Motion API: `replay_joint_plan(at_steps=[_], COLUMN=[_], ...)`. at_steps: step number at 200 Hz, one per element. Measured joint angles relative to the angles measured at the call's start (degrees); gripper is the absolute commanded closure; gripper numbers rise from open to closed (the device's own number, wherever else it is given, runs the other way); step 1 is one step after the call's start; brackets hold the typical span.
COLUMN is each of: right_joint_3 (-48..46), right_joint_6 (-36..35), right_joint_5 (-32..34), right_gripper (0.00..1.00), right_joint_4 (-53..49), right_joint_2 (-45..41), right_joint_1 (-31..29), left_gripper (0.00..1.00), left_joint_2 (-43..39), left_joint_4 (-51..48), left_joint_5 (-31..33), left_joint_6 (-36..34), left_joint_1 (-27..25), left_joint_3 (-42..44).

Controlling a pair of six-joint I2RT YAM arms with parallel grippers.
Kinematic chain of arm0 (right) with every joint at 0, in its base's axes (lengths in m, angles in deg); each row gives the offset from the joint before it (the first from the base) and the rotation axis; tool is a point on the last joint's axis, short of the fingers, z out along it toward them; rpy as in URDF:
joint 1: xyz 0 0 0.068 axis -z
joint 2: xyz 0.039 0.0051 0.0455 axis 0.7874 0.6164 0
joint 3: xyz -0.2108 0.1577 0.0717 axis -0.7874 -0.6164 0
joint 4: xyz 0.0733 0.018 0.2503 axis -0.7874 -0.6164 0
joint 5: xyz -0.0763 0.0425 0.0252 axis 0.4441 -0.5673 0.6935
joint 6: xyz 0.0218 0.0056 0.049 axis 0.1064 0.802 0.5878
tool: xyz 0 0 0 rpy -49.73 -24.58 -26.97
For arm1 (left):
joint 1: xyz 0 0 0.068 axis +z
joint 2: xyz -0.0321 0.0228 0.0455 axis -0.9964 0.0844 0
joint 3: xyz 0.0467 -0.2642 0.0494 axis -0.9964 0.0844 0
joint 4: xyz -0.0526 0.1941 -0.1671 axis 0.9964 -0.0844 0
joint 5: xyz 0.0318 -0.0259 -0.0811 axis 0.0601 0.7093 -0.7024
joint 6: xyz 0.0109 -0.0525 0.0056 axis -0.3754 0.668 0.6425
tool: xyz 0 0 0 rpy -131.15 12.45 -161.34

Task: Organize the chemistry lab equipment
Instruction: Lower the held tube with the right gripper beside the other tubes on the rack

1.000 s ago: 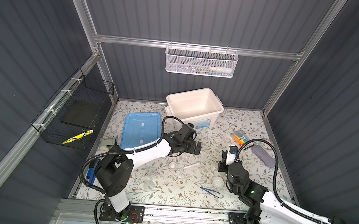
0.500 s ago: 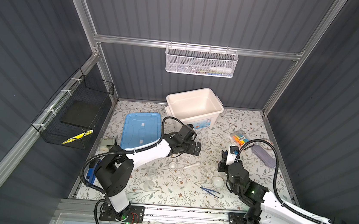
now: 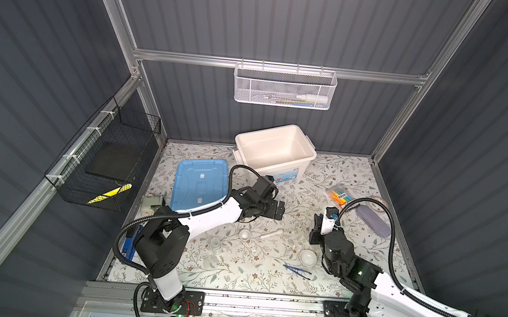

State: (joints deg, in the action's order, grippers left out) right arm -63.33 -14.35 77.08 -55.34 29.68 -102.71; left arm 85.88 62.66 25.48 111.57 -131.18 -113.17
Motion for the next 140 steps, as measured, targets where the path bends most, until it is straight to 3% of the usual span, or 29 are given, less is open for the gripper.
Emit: replay_joint_plan(at_steps=[140], right_joint_3=[-0.3], right_joint_6=[0.9], right_joint_5=[-5.8], right_gripper=[0.80], right_joint_4=[-3.2], right_joint_2=[1.2], right_joint_1=[5.0], left_gripper=[0.00], left_joint_2=[0.5], left_joint_4=[0.4], left_joint_5=[-0.1], left_joint_6=[0.4], left_joint_1=[0.0], left_joint_3=[0.9])
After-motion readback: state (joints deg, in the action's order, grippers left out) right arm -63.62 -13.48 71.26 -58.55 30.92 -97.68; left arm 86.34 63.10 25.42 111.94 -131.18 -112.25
